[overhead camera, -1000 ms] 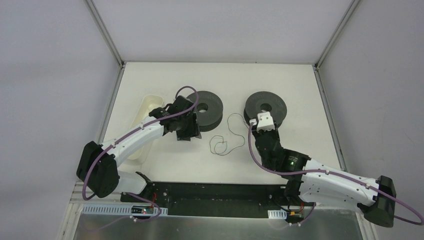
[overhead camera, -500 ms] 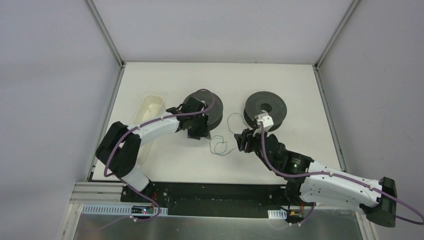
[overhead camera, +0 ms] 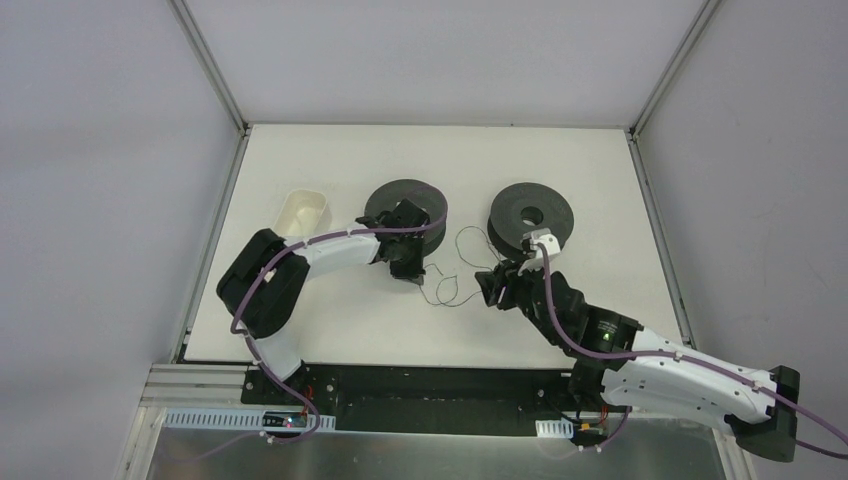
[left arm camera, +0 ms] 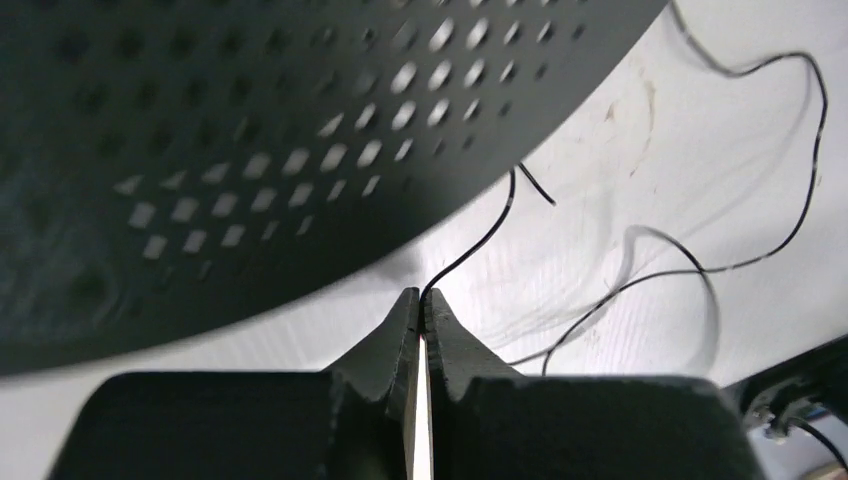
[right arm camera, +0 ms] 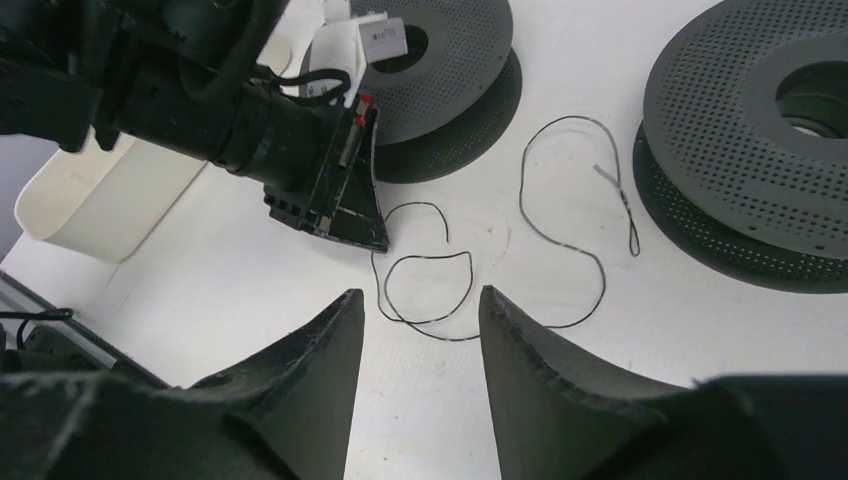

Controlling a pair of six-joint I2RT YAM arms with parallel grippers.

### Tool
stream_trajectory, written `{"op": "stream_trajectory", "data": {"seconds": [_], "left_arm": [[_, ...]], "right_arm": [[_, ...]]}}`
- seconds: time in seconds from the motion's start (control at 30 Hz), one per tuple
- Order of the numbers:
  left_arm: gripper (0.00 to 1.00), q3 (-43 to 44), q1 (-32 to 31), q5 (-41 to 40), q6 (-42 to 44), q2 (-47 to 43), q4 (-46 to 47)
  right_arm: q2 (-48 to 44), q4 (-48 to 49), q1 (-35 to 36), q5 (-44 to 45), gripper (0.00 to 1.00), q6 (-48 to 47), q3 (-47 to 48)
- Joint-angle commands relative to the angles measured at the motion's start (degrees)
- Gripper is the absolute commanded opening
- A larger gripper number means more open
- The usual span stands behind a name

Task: Wrap the cables

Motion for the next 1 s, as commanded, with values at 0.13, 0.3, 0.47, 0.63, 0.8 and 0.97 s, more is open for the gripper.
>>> {"op": "stream_trajectory", "data": {"seconds": [0.13, 0.3, 0.47, 0.63, 0.8, 0.97], "left_arm": [[0.0, -0.93, -0.32, -0.4, -18.37, -18.5, -10.38], [0.0, -4.1, -0.36, -3.57, -28.55, -27.95, -12.01], [0.0, -3.49, -0.36, -1.75, -34.06, -31.77, -13.1], [0.0, -2.55, -0.3, 0.7, -36.51, -32.82, -13.34], [0.0, -2.08, -0.36, 0.52, -36.63, -34.47, -14.13], [0.0, -2.04, -0.31, -0.35, -36.29, -37.23, -14.75]], "right_arm": [[5.04, 10.22, 0.56, -14.72, 0.47, -9.1, 2.74], [13.41, 19.77, 1.57, -23.67, 0.46, -18.09, 3.75], [20.39, 31.31, 4.77, -22.43, 0.58, -29.94, 2.7], [26.59, 34.98, 6.47, -18.24, 0.63, -41.25, 4.75], [31.74, 35.56, 7.05, -12.86, 0.53, -48.11, 4.99], [31.46, 37.81, 7.13, -6.02, 0.02, -49.07, 3.3]]}}
